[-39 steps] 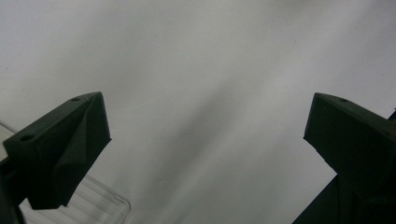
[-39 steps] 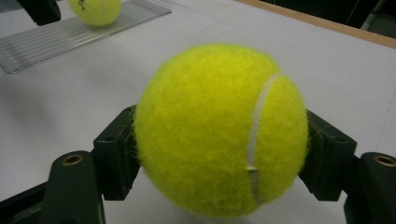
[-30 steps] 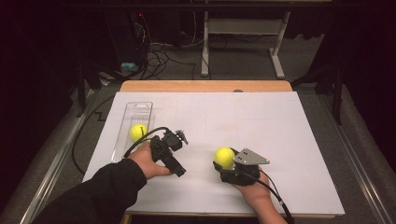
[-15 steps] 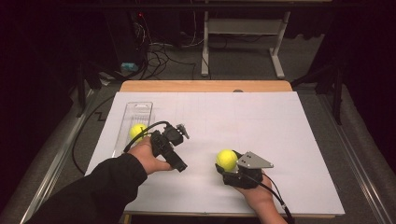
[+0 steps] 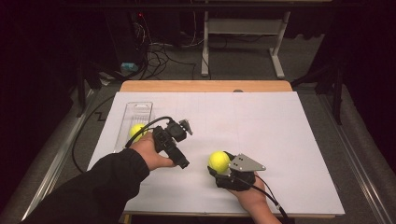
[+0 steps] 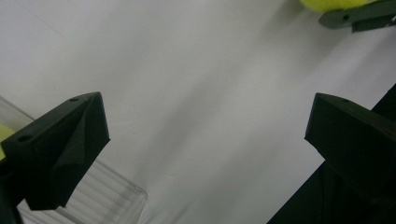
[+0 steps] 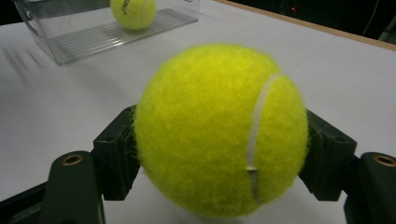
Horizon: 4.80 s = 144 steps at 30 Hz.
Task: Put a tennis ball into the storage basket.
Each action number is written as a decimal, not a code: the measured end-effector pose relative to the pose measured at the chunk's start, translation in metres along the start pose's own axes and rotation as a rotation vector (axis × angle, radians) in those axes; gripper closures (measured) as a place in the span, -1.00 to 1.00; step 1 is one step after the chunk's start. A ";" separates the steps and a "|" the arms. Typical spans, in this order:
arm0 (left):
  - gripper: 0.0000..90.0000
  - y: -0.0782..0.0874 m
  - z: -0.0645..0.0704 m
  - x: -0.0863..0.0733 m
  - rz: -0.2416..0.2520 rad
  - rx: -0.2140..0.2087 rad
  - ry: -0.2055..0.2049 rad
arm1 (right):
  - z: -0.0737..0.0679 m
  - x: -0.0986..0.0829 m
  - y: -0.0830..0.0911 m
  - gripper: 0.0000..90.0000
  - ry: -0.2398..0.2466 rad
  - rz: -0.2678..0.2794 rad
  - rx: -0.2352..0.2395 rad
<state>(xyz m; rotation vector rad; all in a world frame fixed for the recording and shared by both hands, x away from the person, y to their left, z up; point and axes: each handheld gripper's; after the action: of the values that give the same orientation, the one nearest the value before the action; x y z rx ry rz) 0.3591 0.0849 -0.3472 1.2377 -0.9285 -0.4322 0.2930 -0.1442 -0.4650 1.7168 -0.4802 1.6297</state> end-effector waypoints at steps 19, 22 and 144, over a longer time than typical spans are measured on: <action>-0.99 -0.004 0.021 0.023 0.018 -0.027 -0.025 | -0.020 0.003 -0.011 -0.40 0.022 0.038 0.059; -0.99 -0.006 0.023 0.025 0.024 -0.033 -0.024 | -0.023 0.004 -0.013 -0.40 0.004 0.042 0.067; -0.41 -0.013 -0.021 0.016 -0.024 -0.069 0.117 | 0.021 -0.007 0.018 -1.00 -0.039 0.022 -0.039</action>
<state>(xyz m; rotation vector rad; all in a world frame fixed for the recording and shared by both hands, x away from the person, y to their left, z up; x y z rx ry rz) 0.3874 0.0818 -0.3540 1.1997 -0.7937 -0.4025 0.2943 -0.1727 -0.4666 1.7229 -0.5484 1.5939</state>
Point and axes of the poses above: each handheld gripper's, and its own axes: y roughly backward along the jaws, x roughly out of its top, z roughly to its right, and after that the axes turned 11 degrees about z, right-handed
